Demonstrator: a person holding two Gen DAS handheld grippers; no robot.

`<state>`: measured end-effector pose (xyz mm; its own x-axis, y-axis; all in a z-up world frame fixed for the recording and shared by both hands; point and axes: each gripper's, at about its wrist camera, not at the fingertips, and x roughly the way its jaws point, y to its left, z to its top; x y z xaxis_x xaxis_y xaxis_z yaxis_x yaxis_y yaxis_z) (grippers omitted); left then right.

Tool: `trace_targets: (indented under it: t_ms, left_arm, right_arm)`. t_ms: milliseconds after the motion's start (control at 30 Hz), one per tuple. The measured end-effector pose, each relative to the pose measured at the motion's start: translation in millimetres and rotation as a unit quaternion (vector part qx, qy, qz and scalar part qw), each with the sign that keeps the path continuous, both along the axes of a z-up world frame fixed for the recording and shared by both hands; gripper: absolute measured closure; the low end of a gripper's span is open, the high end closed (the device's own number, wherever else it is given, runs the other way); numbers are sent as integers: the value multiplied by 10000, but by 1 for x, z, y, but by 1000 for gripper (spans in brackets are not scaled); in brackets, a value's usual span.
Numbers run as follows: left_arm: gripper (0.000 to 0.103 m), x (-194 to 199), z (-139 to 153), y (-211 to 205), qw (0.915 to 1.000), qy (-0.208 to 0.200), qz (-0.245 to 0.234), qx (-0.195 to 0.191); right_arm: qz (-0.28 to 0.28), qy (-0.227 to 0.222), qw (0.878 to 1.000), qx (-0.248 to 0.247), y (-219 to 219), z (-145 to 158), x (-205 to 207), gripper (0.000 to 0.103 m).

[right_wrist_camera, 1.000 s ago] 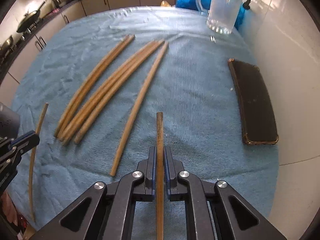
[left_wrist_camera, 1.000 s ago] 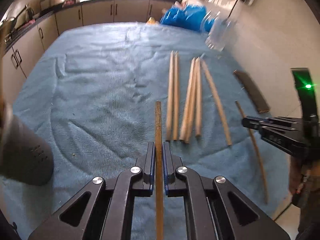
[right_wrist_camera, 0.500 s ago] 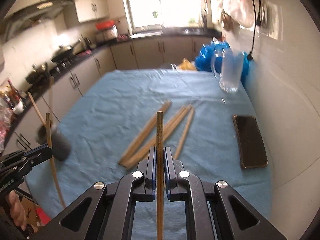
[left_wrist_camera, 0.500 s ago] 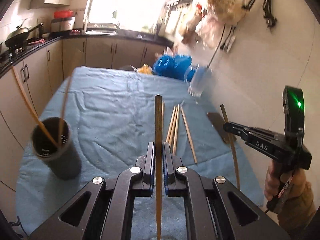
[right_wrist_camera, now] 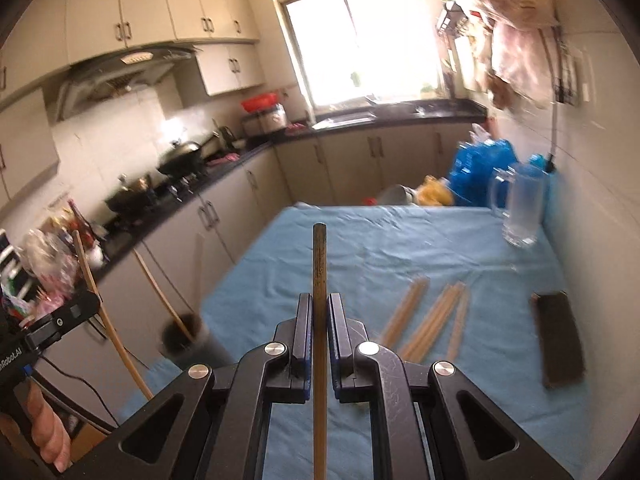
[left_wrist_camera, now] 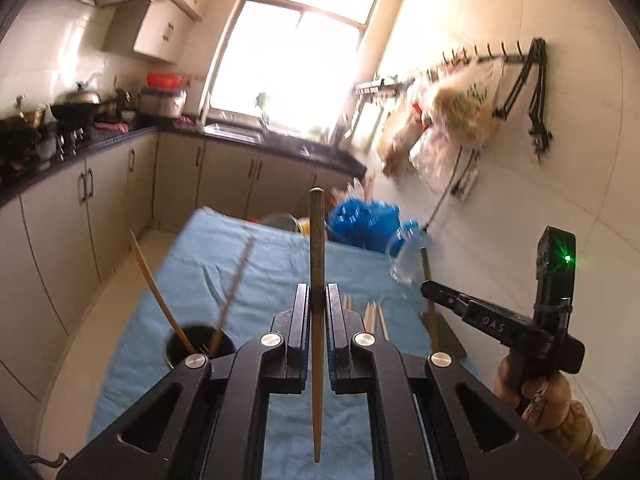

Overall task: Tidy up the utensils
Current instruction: 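Carry both chopsticks over the black cup and open both grippers inside it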

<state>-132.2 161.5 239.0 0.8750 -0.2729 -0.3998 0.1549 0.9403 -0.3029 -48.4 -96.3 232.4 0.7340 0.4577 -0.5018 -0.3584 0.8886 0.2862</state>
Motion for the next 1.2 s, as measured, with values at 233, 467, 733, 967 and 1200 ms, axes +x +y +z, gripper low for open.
trace_targets:
  t_ms: [233,467,733,967,1200]
  left_arm:
    - [96,19,16,44,9978,-213,613,106]
    - [96,55,4,86,9946,-96,1037,18]
    - [96,88,-18,98,9941,35,1083,63]
    - [96,98,-42,91,9940,292,1043,168]
    - [96,90,-45,94,9929,368,1129,109]
  right_arm:
    - [397,-348,9951,836,73,27,29,95]
    - [490,-537,9901,1199,145,18,64,95]
    - [160,-774,9909,1092,178,-6,93,95]
    - [234,-880,9942,564,189,-31,87,95]
    - [310,-966,9944,279,187,-34,74,93]
